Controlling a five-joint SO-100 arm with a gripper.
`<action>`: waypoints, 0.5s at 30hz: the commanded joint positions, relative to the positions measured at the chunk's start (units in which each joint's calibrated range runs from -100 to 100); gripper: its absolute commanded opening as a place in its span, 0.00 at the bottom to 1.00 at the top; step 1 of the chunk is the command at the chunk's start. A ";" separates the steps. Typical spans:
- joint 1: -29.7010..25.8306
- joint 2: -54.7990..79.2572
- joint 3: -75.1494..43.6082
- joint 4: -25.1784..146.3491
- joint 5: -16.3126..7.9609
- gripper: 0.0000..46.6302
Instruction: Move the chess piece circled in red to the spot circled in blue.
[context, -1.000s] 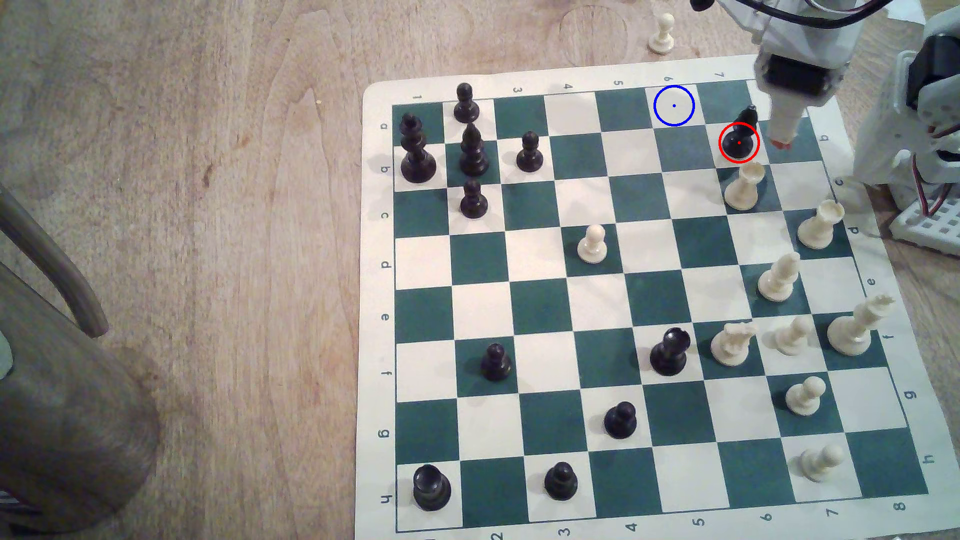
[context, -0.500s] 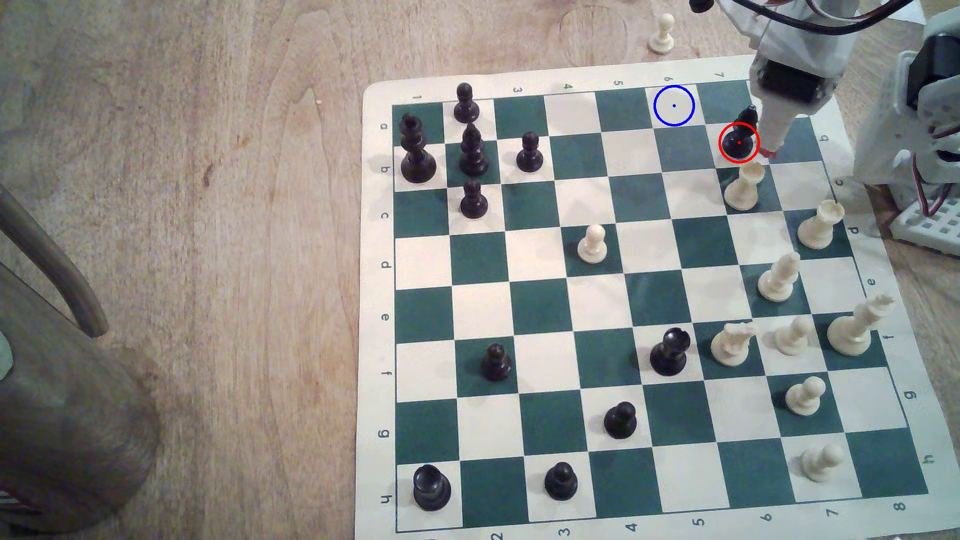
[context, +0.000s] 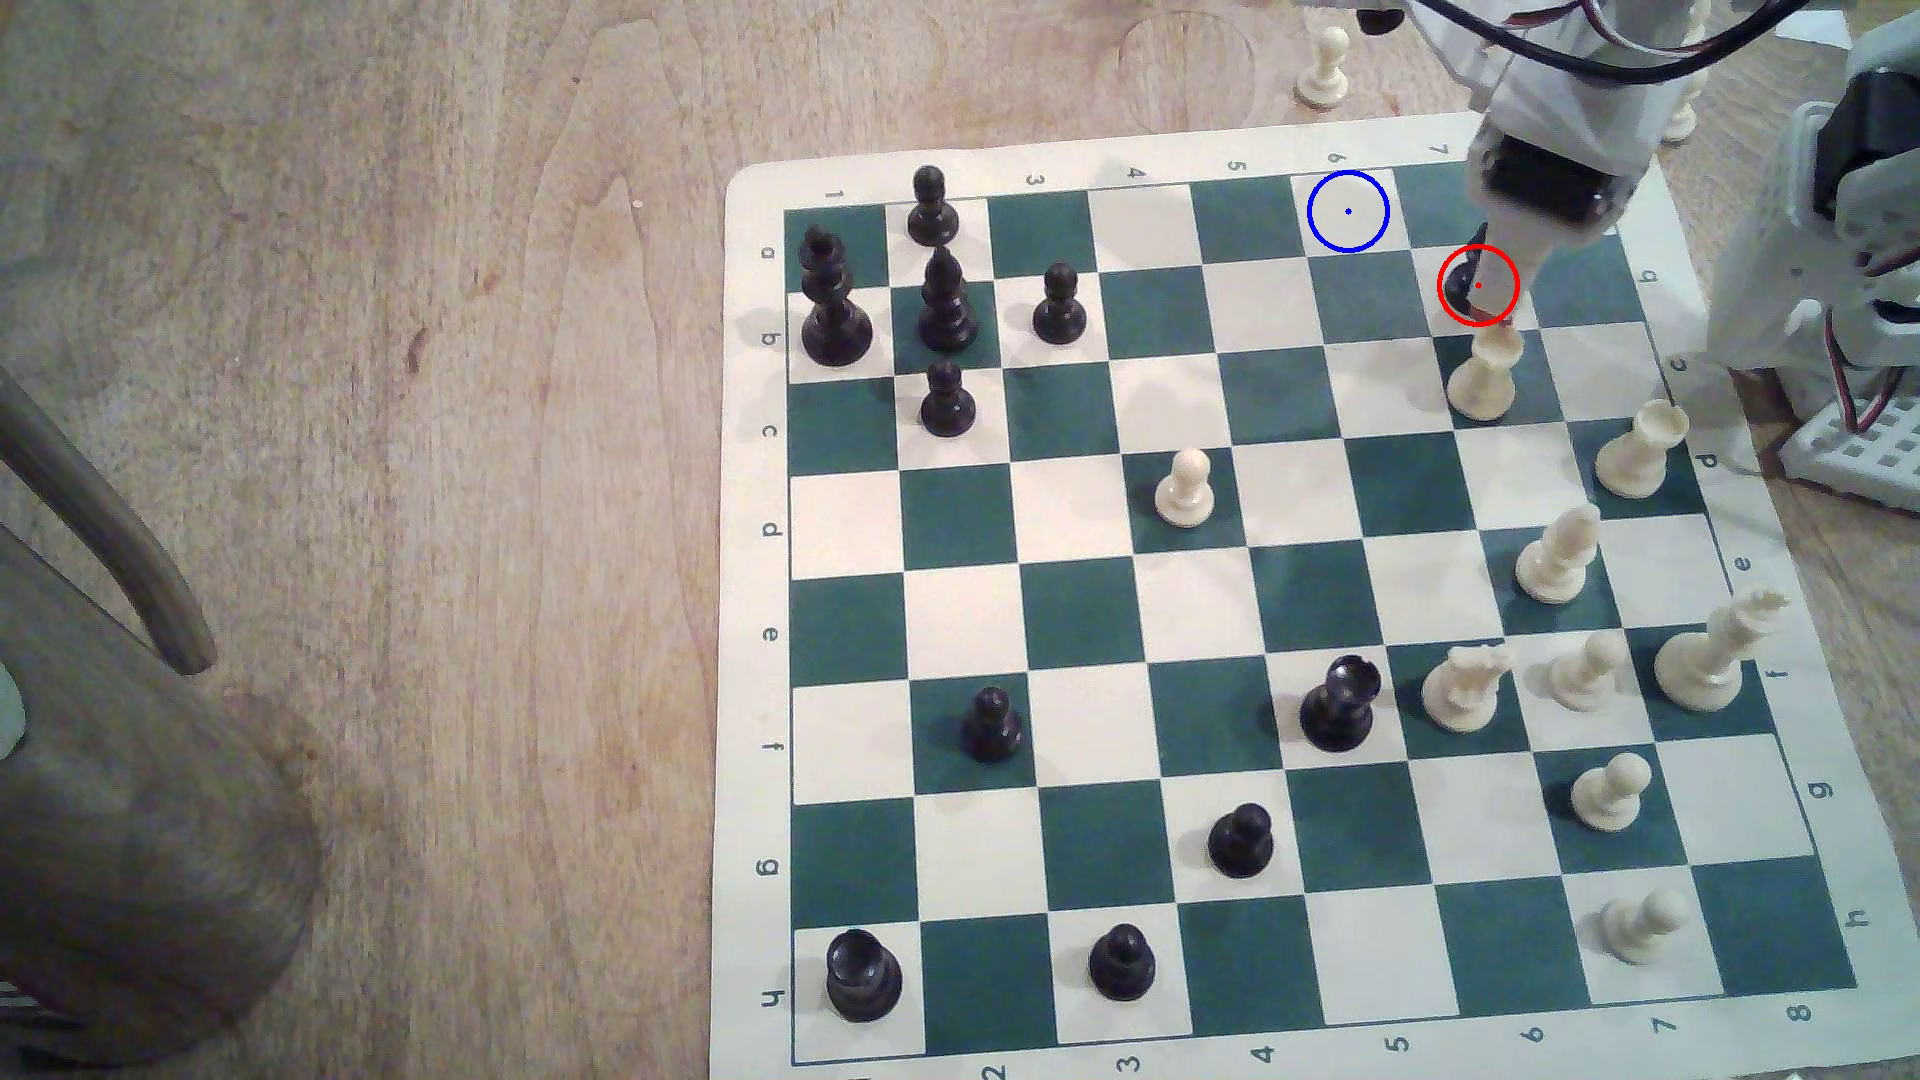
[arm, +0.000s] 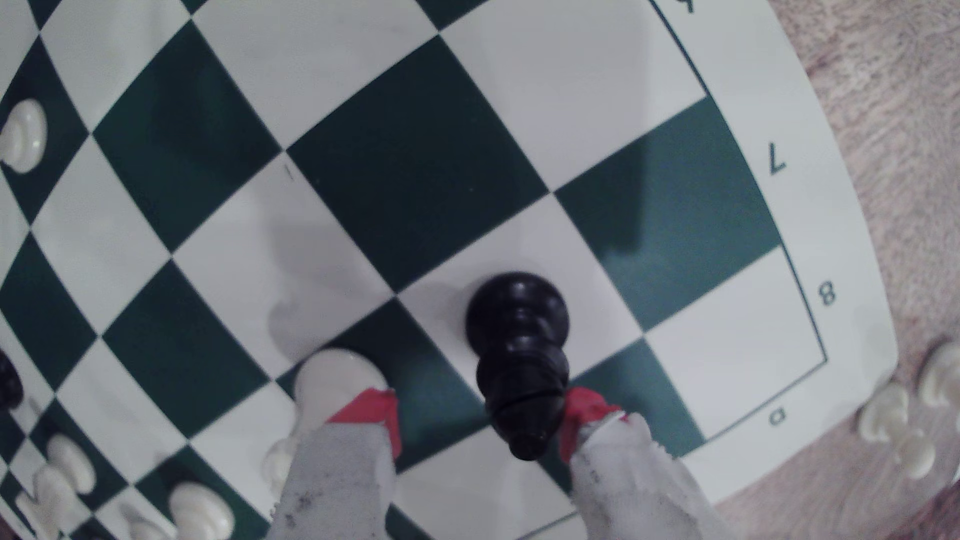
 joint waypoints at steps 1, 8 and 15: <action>0.51 -0.22 -0.66 -1.66 -0.44 0.37; 0.67 -0.22 -0.66 -2.15 -0.44 0.37; 1.37 -0.90 -0.75 -3.05 -0.34 0.38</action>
